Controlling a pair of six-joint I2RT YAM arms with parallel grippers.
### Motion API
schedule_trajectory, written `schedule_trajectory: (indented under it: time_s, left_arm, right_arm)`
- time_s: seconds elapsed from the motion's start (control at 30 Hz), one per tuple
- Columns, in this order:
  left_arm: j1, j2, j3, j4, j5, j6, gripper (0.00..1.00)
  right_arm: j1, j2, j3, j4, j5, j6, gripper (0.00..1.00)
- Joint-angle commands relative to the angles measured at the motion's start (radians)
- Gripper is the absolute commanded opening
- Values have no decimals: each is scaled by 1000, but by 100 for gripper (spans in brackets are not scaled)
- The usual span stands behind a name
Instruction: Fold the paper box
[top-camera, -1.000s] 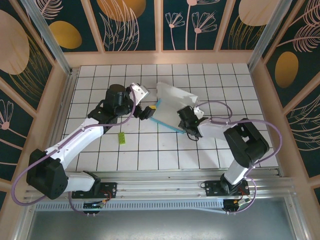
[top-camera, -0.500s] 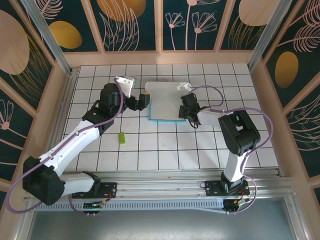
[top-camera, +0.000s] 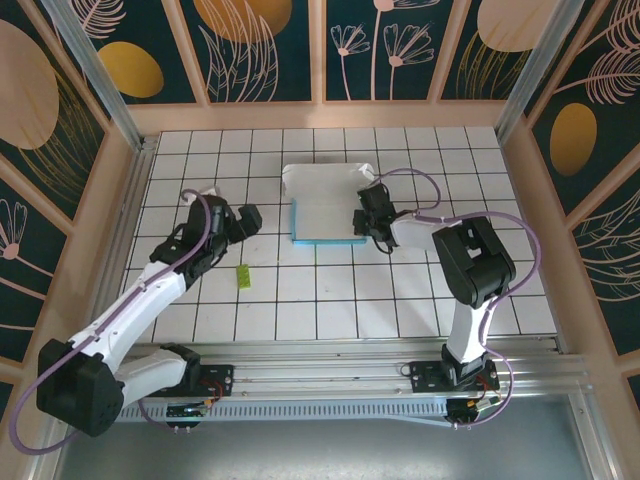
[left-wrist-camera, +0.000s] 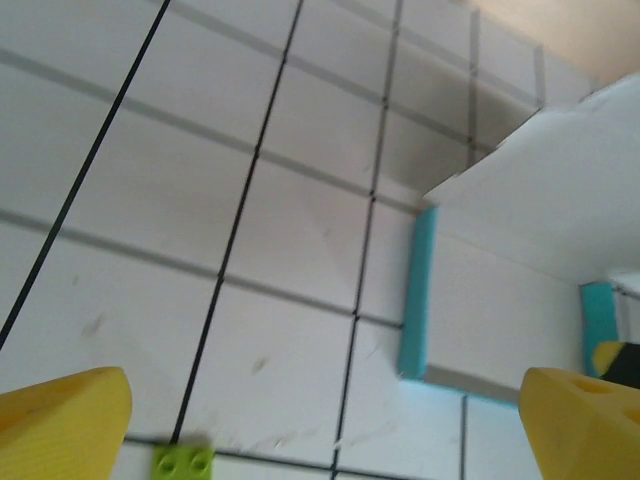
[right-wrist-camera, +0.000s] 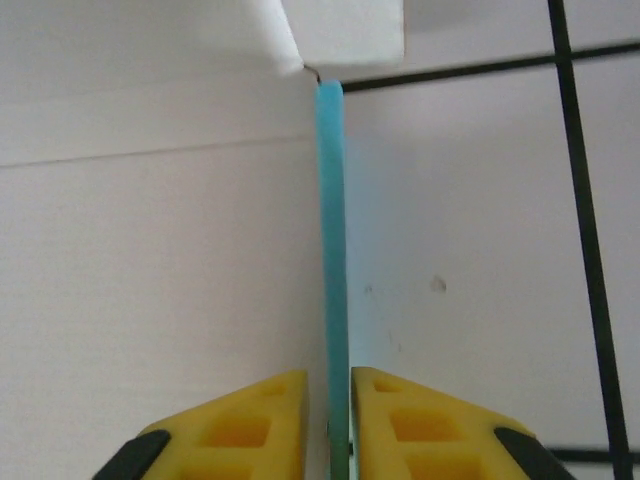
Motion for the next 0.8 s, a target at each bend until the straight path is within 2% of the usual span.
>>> schedule_trajectory:
  time_s: [0.0,0.17,0.3,0.37,0.43,0.57,0.77]
  left_arm:
    - [7,13,-40,-72,-31,-100,97]
    - [9,66,-78,-99,-19,-133,93]
    - [-23,207,-61,-170,-7,-101,92]
    - [-65,276,-47,-176,-19,-109,91]
    - [-79,324,-49,-150,-10,-128,90]
    - [-84,407,-33,-124,8,-134,83]
    - [-97,460,-41,-112,37,-144,66]
  right_arm:
    - [8,-108,-4,-48,45,97,30]
    - [10,-285,-11,-99,5,96,46]
    - [11,-484,-81,-89,-32,75,61]
    - [7,-583,-129,-67,-100,61,77]
    - [2,-647,-151,-67,-182,49,88]
    - [-10,-684,-124,-140,-369,31,92]
    - [-13,-681,-93,-219,-441,46,96]
